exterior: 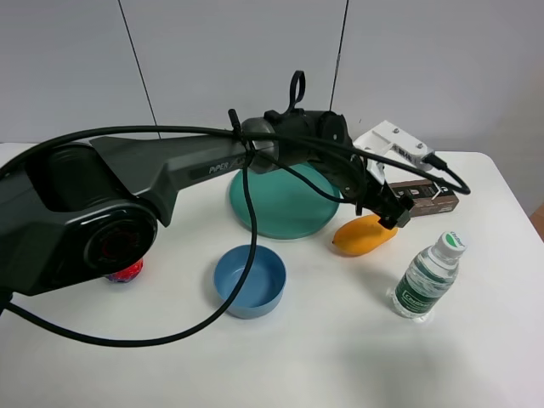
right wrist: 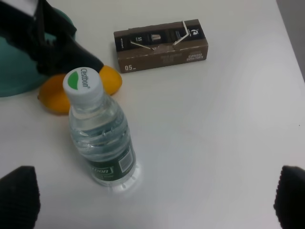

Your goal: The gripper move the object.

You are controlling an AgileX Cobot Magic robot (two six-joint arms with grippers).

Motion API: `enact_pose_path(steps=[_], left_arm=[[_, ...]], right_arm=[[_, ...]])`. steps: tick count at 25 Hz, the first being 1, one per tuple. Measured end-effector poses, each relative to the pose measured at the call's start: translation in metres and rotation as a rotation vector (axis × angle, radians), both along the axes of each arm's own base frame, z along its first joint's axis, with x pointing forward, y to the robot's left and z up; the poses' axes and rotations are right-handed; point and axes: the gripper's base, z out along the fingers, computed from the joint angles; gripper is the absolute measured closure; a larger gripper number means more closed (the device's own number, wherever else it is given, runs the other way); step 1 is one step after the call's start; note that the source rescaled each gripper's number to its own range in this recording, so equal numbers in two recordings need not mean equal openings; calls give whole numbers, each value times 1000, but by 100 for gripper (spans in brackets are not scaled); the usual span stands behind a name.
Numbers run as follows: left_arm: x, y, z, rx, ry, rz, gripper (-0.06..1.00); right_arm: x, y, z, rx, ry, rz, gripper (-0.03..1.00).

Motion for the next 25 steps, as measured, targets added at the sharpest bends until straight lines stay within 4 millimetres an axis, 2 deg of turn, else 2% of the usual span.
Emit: enact_pose_path(steps=[6,10,13,17,20,25], left_arm=[[-11,9,59,-35,21,-1,-4],[-18,31,102,49,-39,-41,-4],[-6,63,114,194,-64,-33,-4],[35,118,116,314,-72,80,-4],[59,160,128,337,-78,182,-4],[75,228,154,470,-113,317,-4]], right_arm=[[0,0,0,0,0,0,-3],[0,0,0,0,0,0,-3],[0,0,0,0,0,0,-3],[0,0,0,0,0,0,-3],[0,0,0,0,0,0,-3],[0,0,0,0,0,0,-3]])
